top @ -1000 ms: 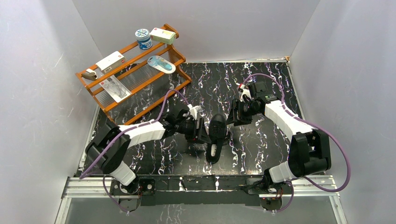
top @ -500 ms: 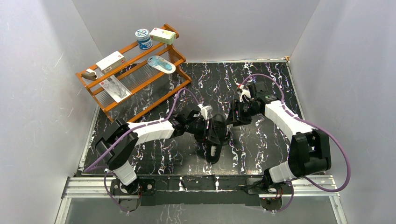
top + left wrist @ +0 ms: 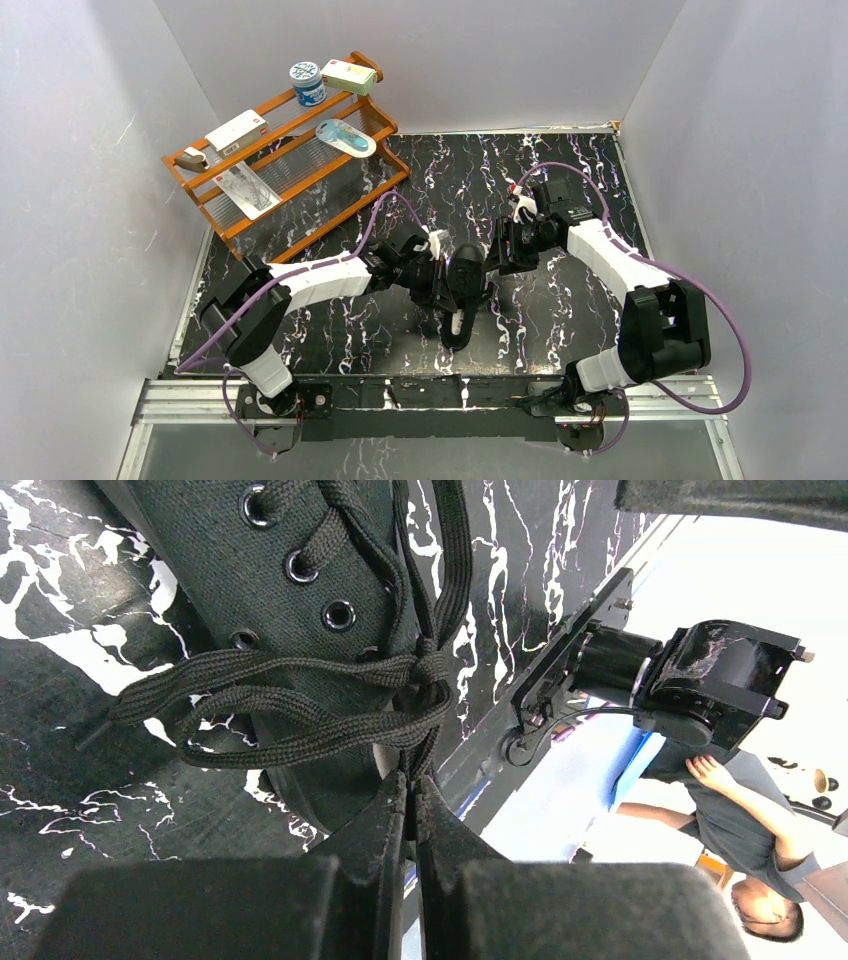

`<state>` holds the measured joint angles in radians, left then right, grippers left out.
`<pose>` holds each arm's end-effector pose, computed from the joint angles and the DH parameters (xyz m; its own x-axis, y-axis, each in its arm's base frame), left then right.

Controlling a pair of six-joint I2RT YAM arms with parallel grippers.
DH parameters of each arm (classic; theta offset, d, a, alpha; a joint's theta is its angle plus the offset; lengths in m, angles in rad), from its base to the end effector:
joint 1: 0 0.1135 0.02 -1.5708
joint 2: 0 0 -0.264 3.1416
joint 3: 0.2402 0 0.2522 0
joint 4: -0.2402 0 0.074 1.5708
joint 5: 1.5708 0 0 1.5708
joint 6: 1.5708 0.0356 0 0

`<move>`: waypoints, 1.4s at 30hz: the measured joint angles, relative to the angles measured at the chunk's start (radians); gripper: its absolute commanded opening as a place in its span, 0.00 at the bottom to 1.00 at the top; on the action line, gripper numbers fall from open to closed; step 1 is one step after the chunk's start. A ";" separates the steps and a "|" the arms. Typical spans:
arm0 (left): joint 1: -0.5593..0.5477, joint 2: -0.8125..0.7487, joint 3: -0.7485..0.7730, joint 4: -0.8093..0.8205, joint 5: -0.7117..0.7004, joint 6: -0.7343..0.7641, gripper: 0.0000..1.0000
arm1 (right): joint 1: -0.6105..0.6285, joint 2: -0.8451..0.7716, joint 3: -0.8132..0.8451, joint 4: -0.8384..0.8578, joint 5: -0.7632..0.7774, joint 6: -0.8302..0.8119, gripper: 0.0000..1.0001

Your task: Tie the shoes

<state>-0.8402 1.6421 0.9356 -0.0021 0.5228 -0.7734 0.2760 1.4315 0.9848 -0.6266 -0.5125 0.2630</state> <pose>0.2161 -0.2678 0.1952 -0.9382 0.1402 -0.3163 0.3394 0.5502 -0.7629 0.2649 0.0932 0.2309 -0.9367 -0.0298 -0.3488 -0.2269 0.8104 0.5402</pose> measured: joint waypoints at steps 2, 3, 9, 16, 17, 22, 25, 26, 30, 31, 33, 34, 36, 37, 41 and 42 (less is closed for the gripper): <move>0.000 0.000 0.000 -0.006 -0.002 0.006 0.00 | 0.000 -0.002 -0.002 0.000 0.000 0.000 0.62; 0.000 -0.001 0.000 -0.013 -0.005 0.008 0.00 | 0.000 -0.002 -0.003 0.000 0.000 0.000 0.62; 0.000 -0.063 -0.006 -0.074 -0.011 0.013 0.00 | 0.000 -0.003 -0.032 0.004 -0.019 0.009 0.63; 0.000 -0.256 -0.085 -0.125 -0.002 -0.021 0.00 | 0.000 0.038 -0.037 0.023 -0.074 0.034 0.64; 0.000 -0.274 -0.096 -0.132 -0.002 -0.026 0.00 | 0.000 0.047 -0.042 0.032 -0.090 0.039 0.64; 0.000 -0.361 -0.180 -0.159 -0.003 -0.059 0.00 | 0.000 0.081 -0.052 0.054 -0.153 0.057 0.64; 0.000 -0.368 -0.224 -0.173 -0.006 -0.073 0.00 | 0.000 0.093 -0.061 0.075 -0.186 0.072 0.64; 0.000 -0.368 -0.238 -0.182 -0.009 -0.076 0.00 | 0.000 0.094 -0.068 0.080 -0.196 0.076 0.64; 0.000 -0.368 -0.284 -0.207 -0.029 -0.083 0.02 | 0.000 0.096 -0.106 0.104 -0.229 0.092 0.65; 0.000 -0.367 -0.290 -0.211 -0.034 -0.084 0.06 | 0.000 0.096 -0.114 0.105 -0.232 0.095 0.66; 0.000 -0.360 -0.291 -0.215 -0.040 -0.080 0.22 | 0.000 0.098 -0.120 0.106 -0.235 0.101 0.67; 0.000 -0.354 -0.289 -0.216 -0.043 -0.076 0.29 | 0.000 0.098 -0.120 0.108 -0.235 0.105 0.68; 0.000 -0.335 -0.275 -0.223 -0.050 -0.065 0.38 | 0.000 0.098 -0.120 0.112 -0.235 0.110 0.70; 0.000 -0.330 -0.269 -0.225 -0.053 -0.060 0.42 | 0.000 0.098 -0.120 0.114 -0.234 0.113 0.69; 0.026 -0.330 -0.240 -0.203 -0.049 -0.046 0.50 | -0.002 0.110 -0.120 0.131 -0.239 0.128 0.67; 0.044 -0.331 -0.238 -0.188 -0.042 -0.045 0.54 | -0.002 0.118 -0.120 0.137 -0.241 0.131 0.67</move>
<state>-0.7963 1.3109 0.6979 -0.1898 0.4812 -0.8188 0.2745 1.5497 0.8646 -0.4900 -0.7536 0.3939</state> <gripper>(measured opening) 0.474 0.673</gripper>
